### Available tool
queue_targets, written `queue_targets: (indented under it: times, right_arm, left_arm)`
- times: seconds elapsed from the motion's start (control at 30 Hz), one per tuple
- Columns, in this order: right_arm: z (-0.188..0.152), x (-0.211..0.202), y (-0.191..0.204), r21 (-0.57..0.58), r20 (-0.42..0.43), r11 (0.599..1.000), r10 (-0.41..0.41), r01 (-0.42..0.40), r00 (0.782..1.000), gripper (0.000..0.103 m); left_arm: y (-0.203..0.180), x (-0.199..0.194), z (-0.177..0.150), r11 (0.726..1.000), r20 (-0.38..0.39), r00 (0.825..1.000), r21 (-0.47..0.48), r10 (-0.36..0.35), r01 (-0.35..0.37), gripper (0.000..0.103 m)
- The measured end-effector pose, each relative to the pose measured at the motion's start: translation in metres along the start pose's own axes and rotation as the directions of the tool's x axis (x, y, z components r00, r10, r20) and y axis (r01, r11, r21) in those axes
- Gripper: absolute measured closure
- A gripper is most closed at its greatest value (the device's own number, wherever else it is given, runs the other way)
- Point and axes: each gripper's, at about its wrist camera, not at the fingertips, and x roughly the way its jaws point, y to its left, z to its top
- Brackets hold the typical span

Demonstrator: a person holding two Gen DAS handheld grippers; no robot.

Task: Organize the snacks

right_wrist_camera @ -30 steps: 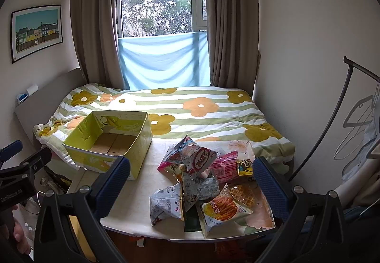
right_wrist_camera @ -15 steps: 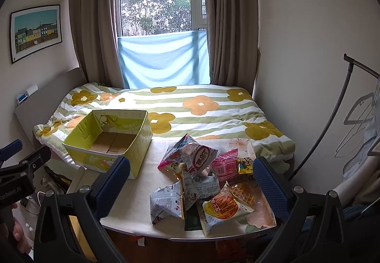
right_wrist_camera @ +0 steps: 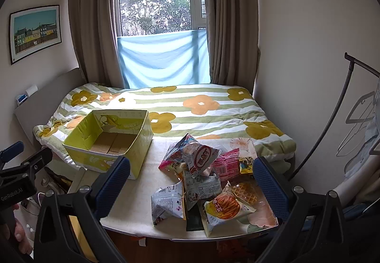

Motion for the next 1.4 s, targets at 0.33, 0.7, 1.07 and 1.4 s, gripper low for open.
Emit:
queue_targets:
  times: [0.33,0.7,1.07,1.4]
  right_arm:
    - [0.0,0.0,0.0,0.003,0.001,1.0,0.002,-0.002,1.0,0.0]
    - [0.005,0.009,-0.014,0.012,-0.027,1.0,0.003,-0.003,1.0,0.0]
    - [-0.004,0.056,-0.064,0.018,-0.089,0.998,0.061,-0.06,0.994,0.0]
    - [-0.015,0.116,-0.105,0.056,-0.187,0.996,0.085,-0.076,0.979,0.0]
  left_arm:
    - [0.001,0.001,0.001,1.0,-0.001,1.0,-0.004,0.0,0.0,0.001]
    - [-0.027,0.038,0.002,0.999,-0.097,0.994,-0.011,-0.044,0.043,0.001]
    - [-0.081,0.092,-0.022,0.992,-0.19,0.977,0.063,-0.099,0.113,0.001]
    - [-0.106,0.179,-0.078,0.924,-0.438,0.883,0.243,-0.166,0.294,0.001]
